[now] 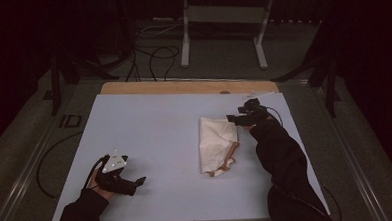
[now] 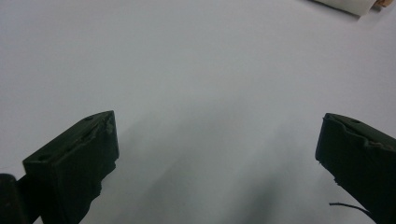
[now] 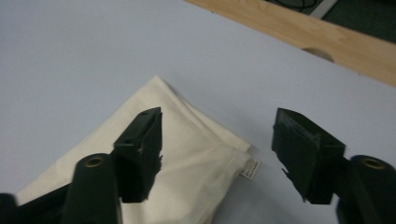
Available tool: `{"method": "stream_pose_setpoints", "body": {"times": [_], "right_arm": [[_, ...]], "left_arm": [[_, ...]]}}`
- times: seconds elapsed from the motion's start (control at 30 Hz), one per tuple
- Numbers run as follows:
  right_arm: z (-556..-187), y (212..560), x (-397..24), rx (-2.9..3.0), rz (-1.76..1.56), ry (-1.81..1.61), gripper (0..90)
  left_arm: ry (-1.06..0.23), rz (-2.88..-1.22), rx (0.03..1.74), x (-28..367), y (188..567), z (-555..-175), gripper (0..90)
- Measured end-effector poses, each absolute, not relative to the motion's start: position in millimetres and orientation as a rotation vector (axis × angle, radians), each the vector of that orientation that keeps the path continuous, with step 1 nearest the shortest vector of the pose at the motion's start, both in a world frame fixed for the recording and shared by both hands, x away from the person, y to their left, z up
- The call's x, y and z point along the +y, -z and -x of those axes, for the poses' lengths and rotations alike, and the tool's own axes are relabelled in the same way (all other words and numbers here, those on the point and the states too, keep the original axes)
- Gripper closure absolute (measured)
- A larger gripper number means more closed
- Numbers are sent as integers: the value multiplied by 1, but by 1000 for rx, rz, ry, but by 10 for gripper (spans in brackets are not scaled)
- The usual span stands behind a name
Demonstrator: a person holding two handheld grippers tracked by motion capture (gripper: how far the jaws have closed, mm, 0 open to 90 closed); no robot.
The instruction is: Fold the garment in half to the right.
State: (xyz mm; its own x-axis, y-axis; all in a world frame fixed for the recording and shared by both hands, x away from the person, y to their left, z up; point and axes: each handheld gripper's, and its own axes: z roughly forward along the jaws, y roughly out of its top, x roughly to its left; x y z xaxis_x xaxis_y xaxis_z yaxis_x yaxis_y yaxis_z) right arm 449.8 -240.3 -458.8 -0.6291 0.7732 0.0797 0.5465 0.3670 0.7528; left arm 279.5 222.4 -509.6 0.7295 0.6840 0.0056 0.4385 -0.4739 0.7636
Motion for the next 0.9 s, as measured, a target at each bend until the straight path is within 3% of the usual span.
{"method": "stream_pose_setpoints", "body": {"times": [0.2,0.53,0.8,0.9], "right_arm": [[-455,476,-241,2366,-1226,-1064,491],[-461,501,-238,2388,-1287,-967,591],[-461,503,-234,2379,-1310,-913,863],[-460,499,-234,2357,-1307,-913,886]], "left_arm": [[-397,-2154,837,222,510,-279,0],[-395,-2159,834,220,510,-280,0],[-388,-2160,838,219,512,-280,0],[-388,-2161,836,220,512,-280,0]]}}
